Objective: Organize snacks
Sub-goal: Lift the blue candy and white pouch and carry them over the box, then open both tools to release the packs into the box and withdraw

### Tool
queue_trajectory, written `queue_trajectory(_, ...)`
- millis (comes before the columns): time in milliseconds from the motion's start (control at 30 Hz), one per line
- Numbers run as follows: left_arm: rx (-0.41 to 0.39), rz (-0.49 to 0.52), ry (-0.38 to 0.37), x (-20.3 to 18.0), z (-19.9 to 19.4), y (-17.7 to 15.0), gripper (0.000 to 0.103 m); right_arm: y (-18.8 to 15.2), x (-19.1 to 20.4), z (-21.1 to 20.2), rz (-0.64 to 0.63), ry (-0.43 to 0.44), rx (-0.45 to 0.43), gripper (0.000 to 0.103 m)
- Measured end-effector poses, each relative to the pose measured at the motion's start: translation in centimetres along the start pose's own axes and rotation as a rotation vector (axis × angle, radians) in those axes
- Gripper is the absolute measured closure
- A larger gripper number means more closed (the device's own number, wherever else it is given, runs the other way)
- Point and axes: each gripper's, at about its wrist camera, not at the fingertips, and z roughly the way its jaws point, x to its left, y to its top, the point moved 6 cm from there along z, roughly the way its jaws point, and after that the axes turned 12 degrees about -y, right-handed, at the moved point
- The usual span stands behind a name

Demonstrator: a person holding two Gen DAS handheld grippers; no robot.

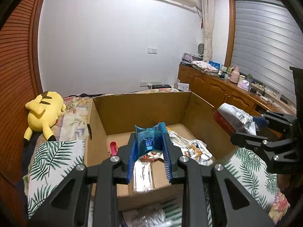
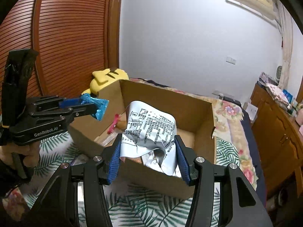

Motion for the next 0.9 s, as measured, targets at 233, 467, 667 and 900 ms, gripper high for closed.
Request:
queue_trajectory(233, 0.001, -0.025, 0.007, 1.4, 2.4, -0.4, 0.079, -0.2, -0.5, 3.3, 0.003, 0.001, 0.03, 0.05)
queue_trajectory(467, 0.028, -0.015, 0.017, 1.4, 3.7, -1.0, 0.078, -0.6, -0.7, 5.7, 0.028, 0.019, 0.052, 0.05)
queue_trajectory(667, 0.039, -0.019, 0.03, 1.6, 4.2, -1.4, 0.076, -0.6, -0.4, 7.3, 0.045, 0.042, 0.071, 0.05)
queue_trajectory(900, 0.041, -0.013, 0.032, 1.4, 4.6, -1.5, 0.07, -1.0, -0.4, 7.9, 0.062, 0.061, 0.093, 0.048)
